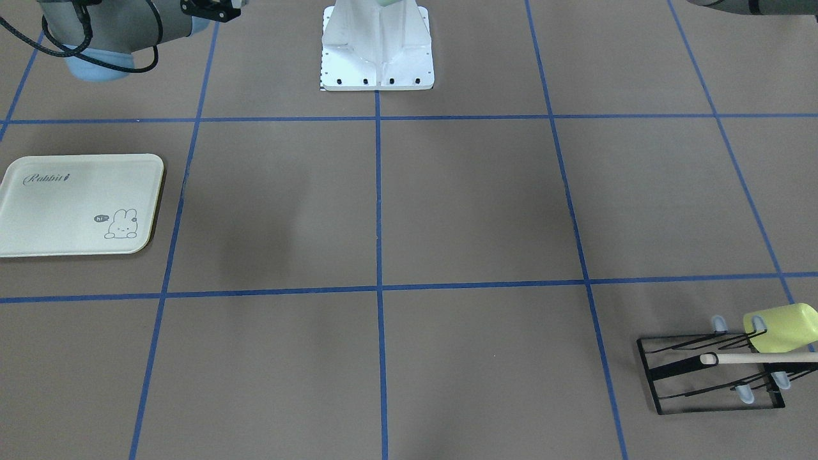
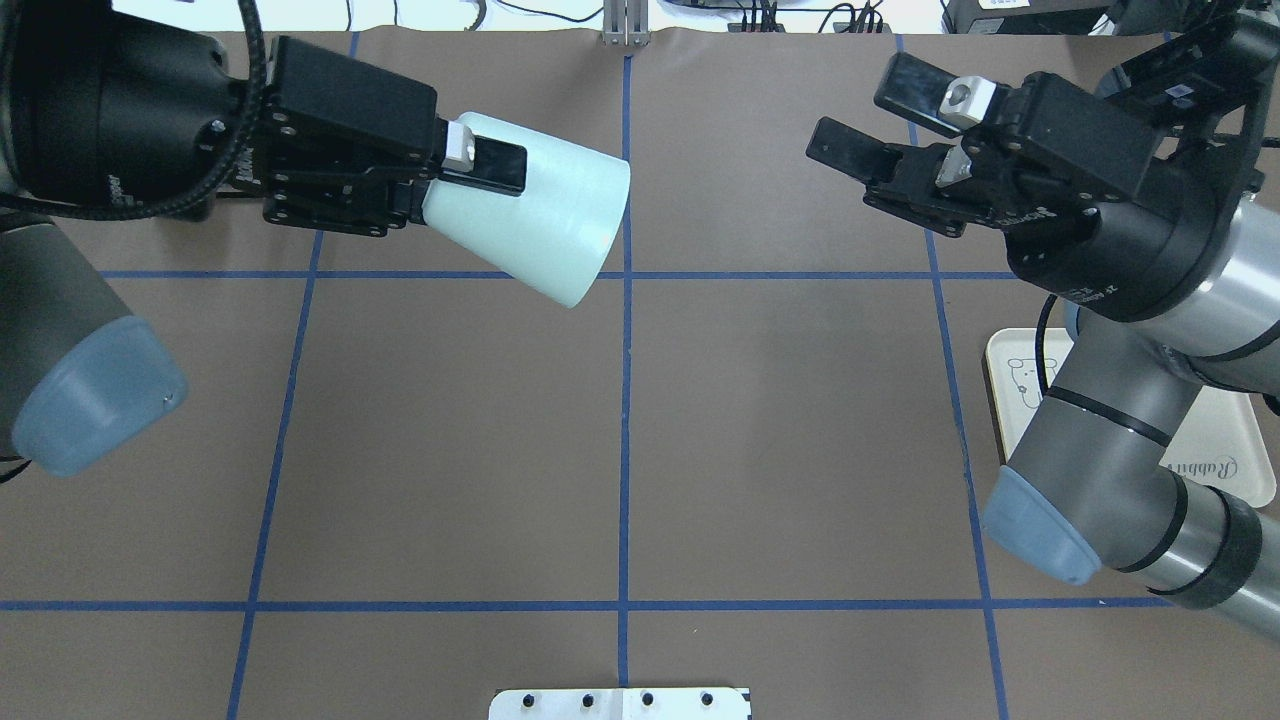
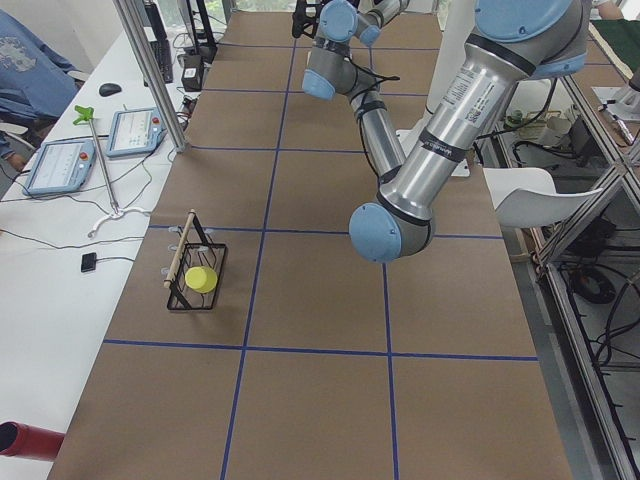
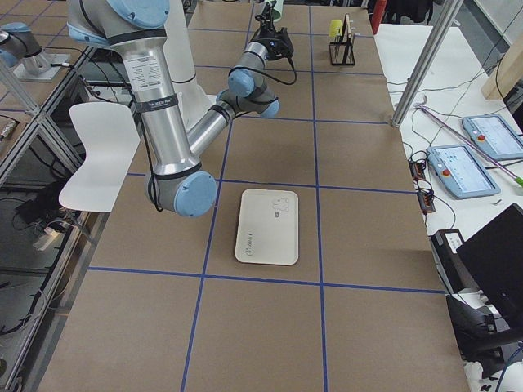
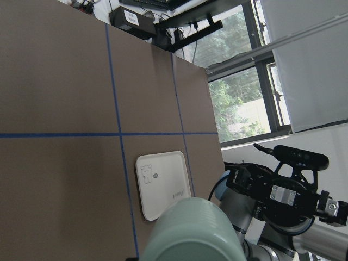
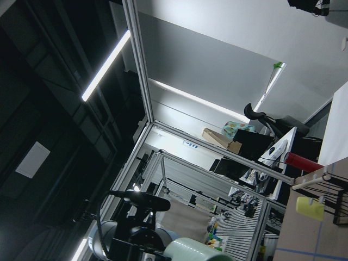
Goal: Left arm grabs green cup and hands to right arm on tray
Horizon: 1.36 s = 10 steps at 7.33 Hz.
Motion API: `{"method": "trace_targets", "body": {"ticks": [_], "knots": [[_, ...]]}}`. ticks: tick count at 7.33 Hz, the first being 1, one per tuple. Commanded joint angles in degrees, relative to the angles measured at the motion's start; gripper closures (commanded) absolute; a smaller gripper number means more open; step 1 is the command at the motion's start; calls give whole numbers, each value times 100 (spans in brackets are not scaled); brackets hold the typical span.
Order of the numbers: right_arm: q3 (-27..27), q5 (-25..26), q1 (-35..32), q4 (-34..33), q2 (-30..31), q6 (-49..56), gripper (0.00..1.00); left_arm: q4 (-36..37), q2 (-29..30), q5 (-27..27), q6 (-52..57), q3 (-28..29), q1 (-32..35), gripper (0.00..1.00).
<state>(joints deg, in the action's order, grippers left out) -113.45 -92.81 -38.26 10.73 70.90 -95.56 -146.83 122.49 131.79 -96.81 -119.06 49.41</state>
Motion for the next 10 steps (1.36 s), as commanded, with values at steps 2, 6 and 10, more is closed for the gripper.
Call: {"method": "trace_targets", "body": {"ticks": [2,6,10], "knots": [[-46,105,266,8,-130,-33,2,-907,3,-396,-548,5,-168,100],[429,114,459,-89,-498,29,2,-1006,117,-881,-567,339,-282,100],[367,97,627,-54,-508,20,2,-1023,188,-1006,-559,541,-300,100]]}}
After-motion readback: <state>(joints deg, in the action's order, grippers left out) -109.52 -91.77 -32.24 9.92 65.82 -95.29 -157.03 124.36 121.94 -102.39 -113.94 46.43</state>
